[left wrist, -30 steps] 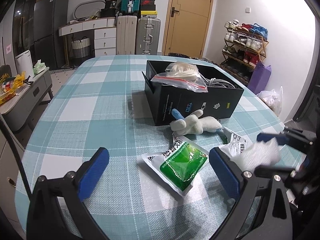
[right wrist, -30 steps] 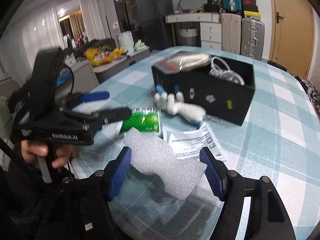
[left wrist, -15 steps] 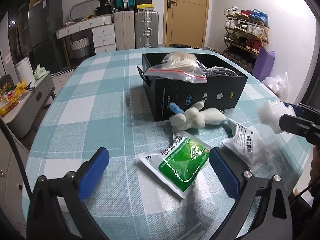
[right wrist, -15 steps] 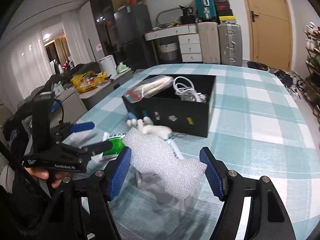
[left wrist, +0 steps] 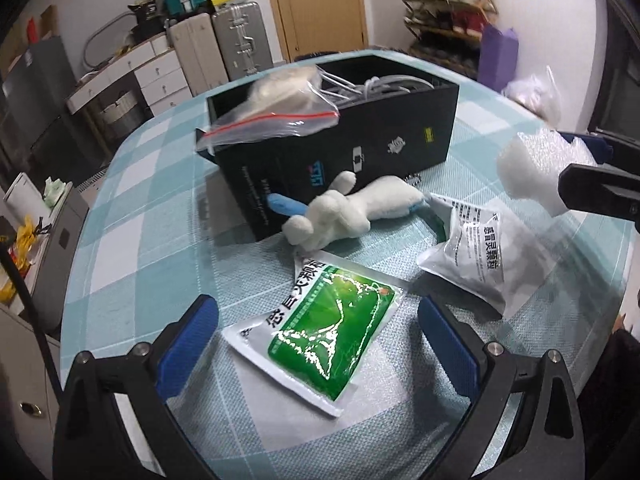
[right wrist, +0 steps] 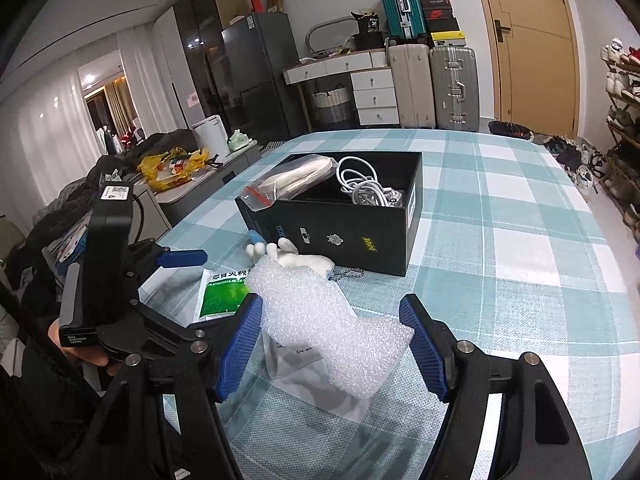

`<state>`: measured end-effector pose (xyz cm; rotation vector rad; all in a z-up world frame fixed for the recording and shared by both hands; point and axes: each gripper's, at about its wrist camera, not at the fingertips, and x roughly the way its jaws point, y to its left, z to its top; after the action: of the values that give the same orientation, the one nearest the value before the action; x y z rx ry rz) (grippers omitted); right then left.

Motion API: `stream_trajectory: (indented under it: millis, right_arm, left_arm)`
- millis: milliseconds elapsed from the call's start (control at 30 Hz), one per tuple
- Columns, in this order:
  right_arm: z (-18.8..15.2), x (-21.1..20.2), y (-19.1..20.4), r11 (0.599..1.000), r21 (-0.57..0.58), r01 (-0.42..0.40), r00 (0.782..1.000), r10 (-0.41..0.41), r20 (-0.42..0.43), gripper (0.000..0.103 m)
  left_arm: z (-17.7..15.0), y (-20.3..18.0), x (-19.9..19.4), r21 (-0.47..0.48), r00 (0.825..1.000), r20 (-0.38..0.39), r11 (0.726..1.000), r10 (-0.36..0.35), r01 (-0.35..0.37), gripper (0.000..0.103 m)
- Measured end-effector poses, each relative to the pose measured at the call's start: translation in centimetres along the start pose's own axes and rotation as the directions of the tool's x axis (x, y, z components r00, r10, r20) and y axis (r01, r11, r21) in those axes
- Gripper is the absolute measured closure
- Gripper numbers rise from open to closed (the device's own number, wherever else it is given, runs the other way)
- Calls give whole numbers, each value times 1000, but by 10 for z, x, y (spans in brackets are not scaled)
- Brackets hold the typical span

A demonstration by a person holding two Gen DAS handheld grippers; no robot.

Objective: Organize soft objects
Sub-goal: 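Lift the foam with right gripper while left gripper closes on green packet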

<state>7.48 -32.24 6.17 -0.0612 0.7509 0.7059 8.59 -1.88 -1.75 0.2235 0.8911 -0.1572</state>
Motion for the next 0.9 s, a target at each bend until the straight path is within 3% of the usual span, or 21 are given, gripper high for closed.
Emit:
stream_trajectory:
  millis: [200,267,367,567,900]
  right_arm:
    - [-1,2,-2,1000,6,-9,1000,9,-6,32]
    - [-1,3,-4,1000,10,-12,1000,12,-5,31]
    - [0,3,-7,1000,17,-6,1000,7,-5,32]
    - [-1,4,-7,1000,12,-6,1000,6,-4,32]
    - [-1,4,-5,1000,8,-8,1000,8,2,32]
  left_arm:
    - [0,-3,1,12,999,-5,999,-36,36,21]
    - [-1,-4,-1,19,998,4,998,-60,60,40]
    - [-3,-8,-5,28,996,7,996,-90,89,57]
    - [-10,-12,-14,33,994,16,994,-106,105,65]
    - [-21,-6,-27,-16,990,49,991,-132,132,69]
